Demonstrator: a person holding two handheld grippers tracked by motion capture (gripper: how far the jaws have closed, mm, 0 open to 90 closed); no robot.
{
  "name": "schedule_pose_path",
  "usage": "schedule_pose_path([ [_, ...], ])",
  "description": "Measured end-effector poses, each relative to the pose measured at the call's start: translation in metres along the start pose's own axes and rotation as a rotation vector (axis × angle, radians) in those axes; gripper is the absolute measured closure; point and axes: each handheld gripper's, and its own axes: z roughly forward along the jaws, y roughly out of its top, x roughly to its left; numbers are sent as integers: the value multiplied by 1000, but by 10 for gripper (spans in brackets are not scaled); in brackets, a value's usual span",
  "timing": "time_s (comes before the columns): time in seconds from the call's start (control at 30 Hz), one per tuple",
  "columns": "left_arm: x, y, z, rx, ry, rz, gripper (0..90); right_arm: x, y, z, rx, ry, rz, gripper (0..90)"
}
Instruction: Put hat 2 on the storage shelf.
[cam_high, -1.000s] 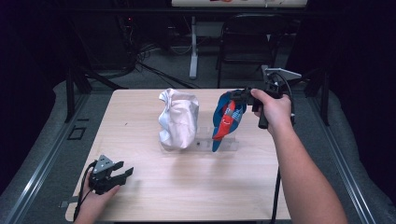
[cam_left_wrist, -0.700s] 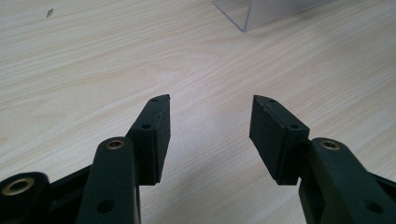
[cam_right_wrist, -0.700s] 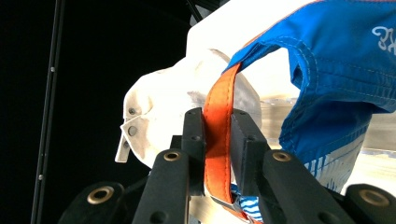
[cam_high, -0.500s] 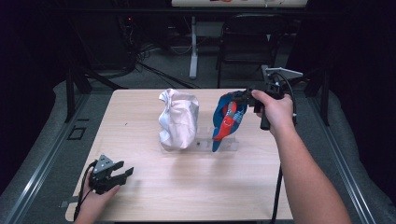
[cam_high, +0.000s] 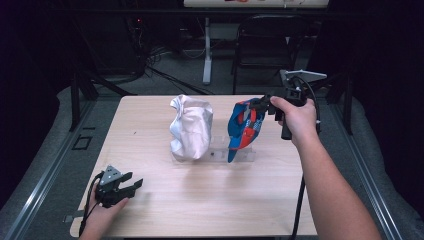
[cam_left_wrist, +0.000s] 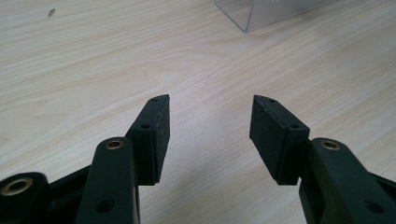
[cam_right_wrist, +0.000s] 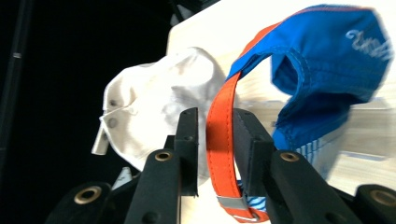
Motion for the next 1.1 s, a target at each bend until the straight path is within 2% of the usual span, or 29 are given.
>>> schedule_pose_path([
  [0.13,0,0,1,-2,0,2,481,3,-1,-5,-19,-47,-44,646],
  [0.27,0,1,1,-5,2,-6,468,5,-5,-12,-48,-64,-74,592],
  [0.37,1,1,2,8,2,-8,460,8,-8,-15,-100,-130,-155,515],
  [0.43,2,1,2,5,4,-10,454,8,-11,-17,-105,-163,-179,498],
  [0.63,2,1,3,2,6,-16,443,3,-19,-18,-108,-202,-250,448],
  [0.83,2,1,3,-4,8,-10,440,-2,-26,-20,-122,-243,-275,432],
  [1.1,2,2,4,-9,8,-14,435,-9,-38,-27,-124,-257,-301,426],
])
